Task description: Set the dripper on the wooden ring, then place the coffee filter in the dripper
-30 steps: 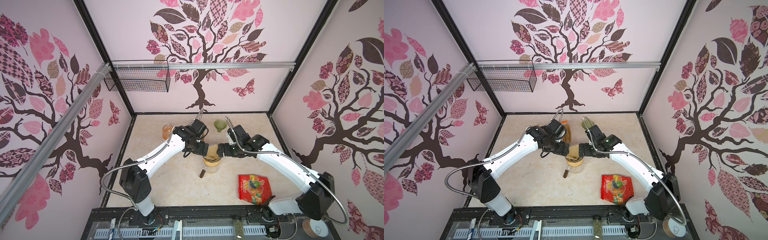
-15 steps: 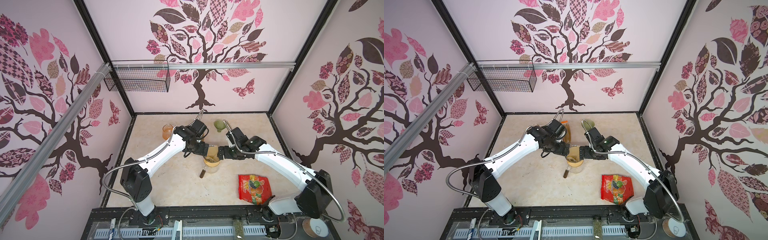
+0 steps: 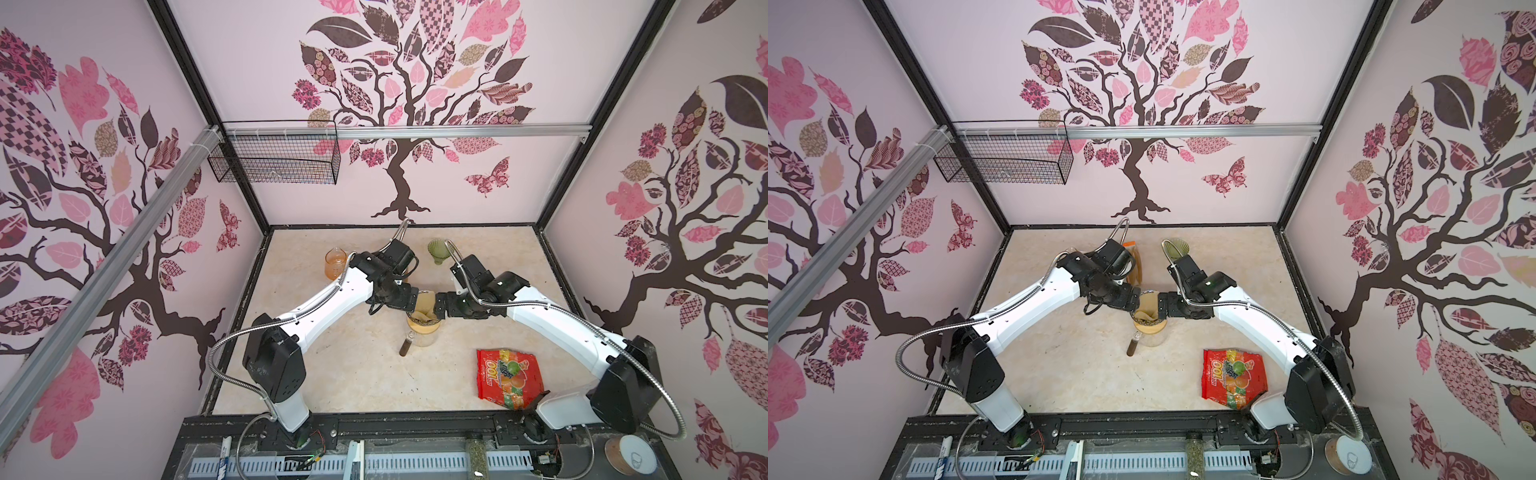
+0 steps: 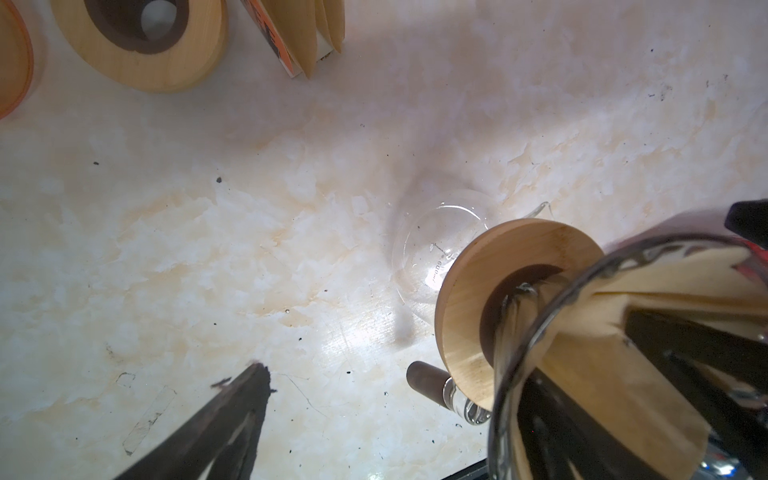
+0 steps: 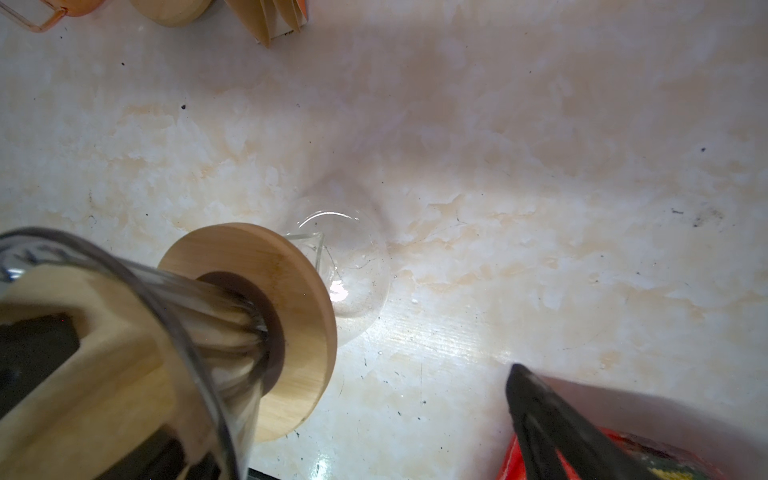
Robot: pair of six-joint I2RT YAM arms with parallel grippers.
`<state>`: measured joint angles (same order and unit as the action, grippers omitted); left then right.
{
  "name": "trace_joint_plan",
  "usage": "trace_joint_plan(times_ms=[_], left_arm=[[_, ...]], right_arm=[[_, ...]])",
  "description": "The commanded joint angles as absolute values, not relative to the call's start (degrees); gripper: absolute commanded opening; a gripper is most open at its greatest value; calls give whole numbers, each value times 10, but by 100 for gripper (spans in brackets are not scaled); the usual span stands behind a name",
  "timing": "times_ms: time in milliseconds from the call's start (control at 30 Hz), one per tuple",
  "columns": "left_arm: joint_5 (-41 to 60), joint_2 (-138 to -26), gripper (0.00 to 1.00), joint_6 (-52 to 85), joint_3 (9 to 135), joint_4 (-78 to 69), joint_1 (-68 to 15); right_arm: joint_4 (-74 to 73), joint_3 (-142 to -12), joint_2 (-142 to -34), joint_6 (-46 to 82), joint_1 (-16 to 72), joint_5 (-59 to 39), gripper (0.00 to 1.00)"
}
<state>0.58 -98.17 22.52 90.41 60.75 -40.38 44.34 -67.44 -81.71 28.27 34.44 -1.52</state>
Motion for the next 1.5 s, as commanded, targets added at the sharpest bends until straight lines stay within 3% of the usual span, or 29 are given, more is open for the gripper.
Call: trace_joint_plan(times_ms=[0, 333, 1467], left_arm=[[14, -950, 95, 229, 922, 592, -397], [65, -897, 96, 215, 913, 570, -395], [79, -969, 96, 168, 876, 621, -425]], right_arm=[[456, -693, -823, 275, 347, -2, 100], [463, -726, -809, 275, 346, -11, 100], [456, -793, -888, 253, 347, 31, 100]])
